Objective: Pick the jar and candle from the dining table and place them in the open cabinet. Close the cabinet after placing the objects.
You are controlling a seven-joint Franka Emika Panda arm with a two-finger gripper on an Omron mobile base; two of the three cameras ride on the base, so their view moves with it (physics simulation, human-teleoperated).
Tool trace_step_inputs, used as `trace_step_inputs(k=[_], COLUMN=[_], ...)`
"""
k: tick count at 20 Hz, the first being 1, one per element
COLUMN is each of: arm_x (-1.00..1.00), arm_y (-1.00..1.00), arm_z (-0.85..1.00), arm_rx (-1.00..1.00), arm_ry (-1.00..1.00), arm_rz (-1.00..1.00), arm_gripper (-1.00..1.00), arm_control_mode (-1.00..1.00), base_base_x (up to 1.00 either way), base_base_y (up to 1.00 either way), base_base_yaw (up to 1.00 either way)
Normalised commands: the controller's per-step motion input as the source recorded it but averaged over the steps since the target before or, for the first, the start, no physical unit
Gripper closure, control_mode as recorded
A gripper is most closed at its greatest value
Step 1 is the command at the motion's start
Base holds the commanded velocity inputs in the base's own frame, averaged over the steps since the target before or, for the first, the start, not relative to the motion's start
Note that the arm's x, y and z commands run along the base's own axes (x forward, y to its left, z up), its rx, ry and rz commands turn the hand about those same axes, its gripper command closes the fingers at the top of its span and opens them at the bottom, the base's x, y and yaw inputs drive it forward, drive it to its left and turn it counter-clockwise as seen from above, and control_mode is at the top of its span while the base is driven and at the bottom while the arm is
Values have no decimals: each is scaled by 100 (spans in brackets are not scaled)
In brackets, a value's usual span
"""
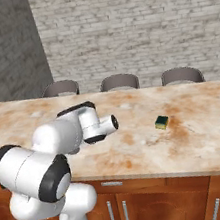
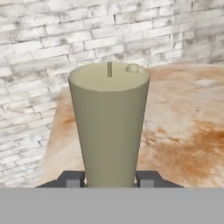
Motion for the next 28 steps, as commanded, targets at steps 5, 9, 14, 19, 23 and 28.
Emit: trace_step_inputs(k=[5, 9, 14, 19, 23, 28], arm_x=[-44, -47, -49, -47, -47, -48], arm_y=[10, 9, 8, 2, 4, 1], arm_z=[37, 30, 33, 41, 44, 44], arm_rx=[-5, -13, -9, 0, 0, 0], arm_ry=[-7, -18, -20, -8, -3, 0], arm_rz=[4, 1, 2, 1, 7, 14], arm_gripper=[100, 100, 100, 100, 100, 100], arm_control_mode=[-100, -100, -100, -100, -100, -100], base_base_x=[0, 0, 0, 0, 0, 0], base_base_y=[0, 0, 0, 0, 0, 0], base_base_yaw=[0, 0, 0, 0, 0, 0])
